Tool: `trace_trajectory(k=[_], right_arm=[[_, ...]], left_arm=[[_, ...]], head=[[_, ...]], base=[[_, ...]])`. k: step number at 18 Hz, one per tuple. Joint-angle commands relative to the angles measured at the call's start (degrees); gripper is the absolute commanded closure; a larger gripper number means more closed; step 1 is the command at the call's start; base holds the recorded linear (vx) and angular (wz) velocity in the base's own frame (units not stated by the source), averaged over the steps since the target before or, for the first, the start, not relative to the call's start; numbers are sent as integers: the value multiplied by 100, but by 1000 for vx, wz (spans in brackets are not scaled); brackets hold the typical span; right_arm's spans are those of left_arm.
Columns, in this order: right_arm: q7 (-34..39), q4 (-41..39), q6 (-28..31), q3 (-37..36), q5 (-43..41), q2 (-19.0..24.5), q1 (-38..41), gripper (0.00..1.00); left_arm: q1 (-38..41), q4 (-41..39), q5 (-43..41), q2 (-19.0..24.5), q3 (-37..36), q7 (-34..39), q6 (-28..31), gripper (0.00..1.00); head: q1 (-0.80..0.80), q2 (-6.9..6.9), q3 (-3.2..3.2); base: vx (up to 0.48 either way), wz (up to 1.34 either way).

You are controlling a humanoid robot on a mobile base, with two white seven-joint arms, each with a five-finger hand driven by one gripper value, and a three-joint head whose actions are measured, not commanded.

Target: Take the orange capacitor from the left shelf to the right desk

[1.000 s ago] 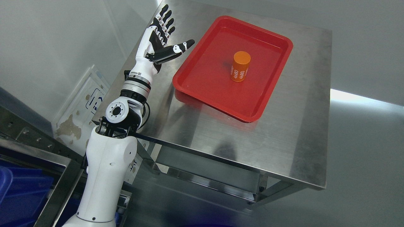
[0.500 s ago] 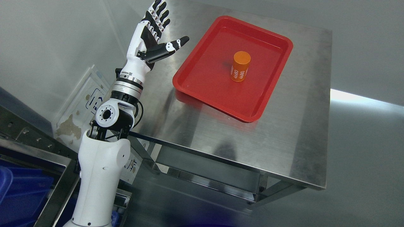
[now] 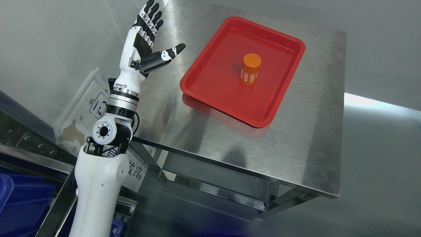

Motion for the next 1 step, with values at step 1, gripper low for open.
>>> trace_trajectory(k=[1], right_arm=[[2, -100, -2, -62, 35, -100, 132, 0]], left_arm=[[89, -71, -51, -11, 82, 6, -22, 0]], head=[[0, 0, 0]], base=[[0, 0]])
